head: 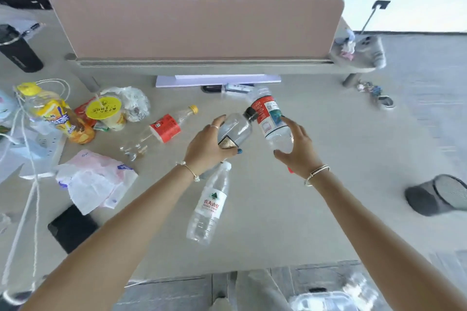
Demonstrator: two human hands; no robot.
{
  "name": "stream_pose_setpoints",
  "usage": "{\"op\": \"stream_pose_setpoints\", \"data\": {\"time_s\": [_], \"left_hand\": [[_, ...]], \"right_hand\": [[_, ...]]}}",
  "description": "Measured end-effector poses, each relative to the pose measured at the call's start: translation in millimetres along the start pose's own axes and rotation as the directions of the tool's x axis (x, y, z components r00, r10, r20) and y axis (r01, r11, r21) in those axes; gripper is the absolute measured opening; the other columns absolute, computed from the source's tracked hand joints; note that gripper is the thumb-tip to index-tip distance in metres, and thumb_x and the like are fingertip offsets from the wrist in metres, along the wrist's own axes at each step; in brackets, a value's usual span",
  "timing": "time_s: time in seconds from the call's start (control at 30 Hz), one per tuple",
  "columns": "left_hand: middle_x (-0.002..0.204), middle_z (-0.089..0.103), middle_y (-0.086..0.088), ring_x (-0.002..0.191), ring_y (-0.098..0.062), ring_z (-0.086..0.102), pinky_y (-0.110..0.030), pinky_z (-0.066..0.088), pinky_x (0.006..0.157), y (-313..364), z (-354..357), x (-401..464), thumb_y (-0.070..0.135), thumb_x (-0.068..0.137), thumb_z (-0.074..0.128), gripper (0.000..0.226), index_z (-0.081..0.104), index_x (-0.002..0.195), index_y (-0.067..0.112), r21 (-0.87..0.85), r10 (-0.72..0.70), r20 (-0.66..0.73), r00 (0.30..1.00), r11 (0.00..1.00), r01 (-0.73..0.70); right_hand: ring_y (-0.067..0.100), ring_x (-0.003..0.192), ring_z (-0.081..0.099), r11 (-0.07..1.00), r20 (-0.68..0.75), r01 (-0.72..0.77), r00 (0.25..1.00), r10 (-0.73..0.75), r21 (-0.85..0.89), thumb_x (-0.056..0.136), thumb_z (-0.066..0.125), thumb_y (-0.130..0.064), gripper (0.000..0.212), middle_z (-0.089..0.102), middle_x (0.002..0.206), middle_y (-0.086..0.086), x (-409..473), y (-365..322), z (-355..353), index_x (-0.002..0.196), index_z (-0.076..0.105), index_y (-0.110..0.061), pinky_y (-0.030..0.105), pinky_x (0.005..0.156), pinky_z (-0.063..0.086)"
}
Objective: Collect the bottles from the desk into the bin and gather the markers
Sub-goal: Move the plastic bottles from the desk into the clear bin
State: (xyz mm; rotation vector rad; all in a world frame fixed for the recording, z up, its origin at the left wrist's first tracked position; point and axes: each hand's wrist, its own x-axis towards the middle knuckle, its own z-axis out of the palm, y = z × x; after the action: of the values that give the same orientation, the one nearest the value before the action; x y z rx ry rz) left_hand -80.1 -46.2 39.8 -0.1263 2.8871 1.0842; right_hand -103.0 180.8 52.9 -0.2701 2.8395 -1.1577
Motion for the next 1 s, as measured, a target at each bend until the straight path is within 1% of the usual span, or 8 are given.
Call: {"op": "stream_pose_setpoints", "data": {"time_s": [0.1,0.2,0.5,0.57,0.67,0.8,0.9,1.0], "left_hand": [[0.135,0.052,-0.005,0.121,-0.024,0.051,-0.032,0.041,0.094,27.6,20.3,-21.5,0.053,0.062,0.077,0.096,0.030,0.141,0.025,0.017,0.113,0.077,0.991,0.993,-0.114],[0.133,0.053,-0.003,0.119,-0.024,0.053,-0.033,0.043,0.092,57.6,45.8,-44.1,0.052,0.062,0.078,0.095,0.032,0.140,0.026,0.020,0.218,0.161,0.963,0.974,-0.224],[0.133,0.055,0.003,0.114,-0.025,0.056,-0.033,0.045,0.085,146.0,138.4,-119.0,0.053,0.064,0.075,0.089,0.033,0.138,0.028,-0.051,0.412,0.450,0.793,0.898,-0.438],[0.136,0.053,0.002,0.116,-0.027,0.055,-0.033,0.045,0.086,163.4,163.7,-136.4,0.054,0.065,0.075,0.089,0.033,0.138,0.026,-0.046,0.436,0.505,0.745,0.876,-0.481],[0.133,0.055,0.000,0.114,-0.027,0.056,-0.033,0.045,0.085,188.0,203.2,-163.5,0.060,0.062,0.074,0.091,0.035,0.137,0.025,-0.031,0.455,0.576,0.679,0.842,-0.539],[0.129,0.058,-0.001,0.108,-0.025,0.058,-0.031,0.047,0.077,221.1,256.1,-202.2,0.064,0.060,0.073,0.093,0.034,0.136,0.028,-0.030,0.460,0.650,0.605,0.811,-0.585],[0.132,0.056,-0.002,0.107,-0.024,0.059,-0.031,0.050,0.076,239.2,292.6,-233.7,0.065,0.061,0.072,0.095,0.033,0.138,0.026,-0.013,0.455,0.679,0.577,0.793,-0.610],[0.134,0.054,-0.004,0.113,-0.025,0.057,-0.031,0.047,0.079,247.7,323.1,-266.9,0.062,0.063,0.073,0.096,0.032,0.140,0.022,-0.022,0.437,0.711,0.551,0.797,-0.603]], "right_hand": [[0.026,0.114,0.048,0.997,-0.090,-0.081,0.993,0.082,0.020,0.067,0.068,-0.008,0.082,0.046,0.132,0.008,-57.2,15.0,-23.2,0.138,0.029,-0.026,0.026,0.084,0.038],[0.028,0.114,0.048,0.985,-0.162,-0.174,0.971,0.175,0.018,0.068,0.068,-0.008,0.081,0.046,0.131,0.009,-117.9,34.8,-43.1,0.137,0.029,-0.026,0.033,0.079,0.045],[0.024,0.118,0.047,0.879,-0.284,-0.477,0.844,0.455,-0.010,0.070,0.069,-0.014,0.073,0.042,0.139,0.003,-290.7,96.8,-92.0,0.133,0.036,-0.028,0.032,0.090,0.041],[0.025,0.113,0.050,0.846,-0.290,-0.533,0.810,0.510,0.000,0.069,0.068,-0.013,0.073,0.042,0.139,0.004,-329.0,112.3,-99.7,0.132,0.036,-0.029,0.031,0.084,0.045],[0.026,0.098,0.054,0.786,-0.289,-0.614,0.741,0.606,0.070,0.072,0.069,-0.011,0.074,0.041,0.138,0.005,-383.9,134.1,-109.2,0.133,0.033,-0.031,0.020,0.064,0.047],[0.027,0.085,0.058,0.730,-0.293,-0.677,0.682,0.670,0.094,0.072,0.069,-0.013,0.071,0.044,0.135,0.007,-452.0,165.0,-121.1,0.132,0.034,-0.031,0.020,0.053,0.048],[0.030,0.091,0.061,0.695,-0.245,-0.717,0.664,0.707,0.064,0.072,0.070,-0.015,0.071,0.048,0.133,0.008,-499.3,189.2,-126.8,0.131,0.034,-0.032,0.030,0.067,0.051],[0.027,0.091,0.060,0.680,-0.184,-0.731,0.661,0.728,0.062,0.071,0.069,-0.015,0.071,0.050,0.133,0.007,-539.1,211.2,-127.1,0.131,0.035,-0.031,0.027,0.071,0.044]]}}
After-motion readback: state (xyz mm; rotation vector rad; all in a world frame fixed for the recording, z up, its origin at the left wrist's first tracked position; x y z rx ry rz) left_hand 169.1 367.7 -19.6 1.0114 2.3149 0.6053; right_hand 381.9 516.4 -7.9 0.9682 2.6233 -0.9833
